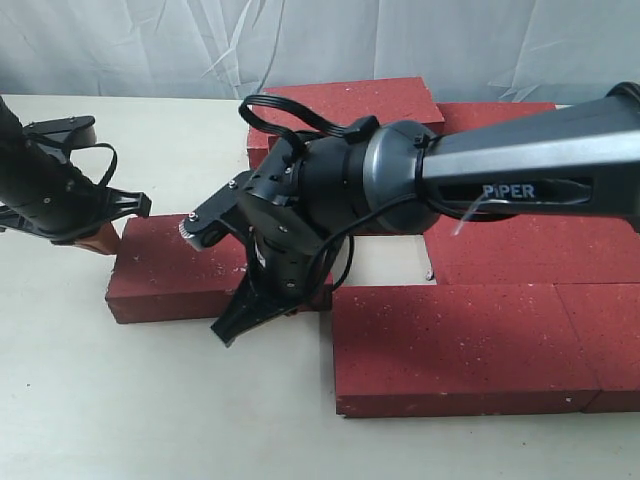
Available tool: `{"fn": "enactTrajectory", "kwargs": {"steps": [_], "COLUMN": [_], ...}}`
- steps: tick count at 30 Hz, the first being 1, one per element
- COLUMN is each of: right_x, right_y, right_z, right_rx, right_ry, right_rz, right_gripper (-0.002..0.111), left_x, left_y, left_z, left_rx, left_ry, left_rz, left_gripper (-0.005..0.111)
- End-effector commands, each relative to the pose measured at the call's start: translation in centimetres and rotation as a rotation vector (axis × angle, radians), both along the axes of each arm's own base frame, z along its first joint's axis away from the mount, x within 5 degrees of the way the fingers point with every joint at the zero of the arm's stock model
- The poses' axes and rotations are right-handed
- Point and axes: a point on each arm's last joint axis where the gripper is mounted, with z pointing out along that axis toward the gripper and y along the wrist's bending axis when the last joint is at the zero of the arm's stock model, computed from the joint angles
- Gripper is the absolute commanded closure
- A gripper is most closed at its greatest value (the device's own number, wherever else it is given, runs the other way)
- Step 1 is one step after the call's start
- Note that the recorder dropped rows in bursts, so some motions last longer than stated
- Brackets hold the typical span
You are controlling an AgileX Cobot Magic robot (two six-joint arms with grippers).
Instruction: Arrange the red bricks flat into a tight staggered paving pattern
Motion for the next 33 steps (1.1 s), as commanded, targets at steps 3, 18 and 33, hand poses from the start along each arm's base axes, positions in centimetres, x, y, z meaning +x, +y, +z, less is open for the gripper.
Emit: {"fn": "enactTrajectory", "kwargs": {"steps": [3,18,33], "right_x": [0.0,0.4,6.4], "right_y": [-0.1,-1.1,-8.6], "right_z": [-0.1,4.0,4.7], "right_rx": [0.004,0.123,0.171], "right_ry": [-0.001,-0.017,-0.041], "right_rz": [-0.005,-0.080,-0.383], "right_gripper": [0.109,0.109,0.109], "left_x": [0.2,0.6,0.5], "left_y": [-0.5,-0.7,1.0], "left_z": [0.2,0.4,0.1], "left_rx": [-0.036,-0.059,0.053], "left_ry": [-0.021,-0.070,-0.056], "left_rz": [-0.001,-0.013,-0.030], "left_gripper": [0.107,0.107,0.107]}}
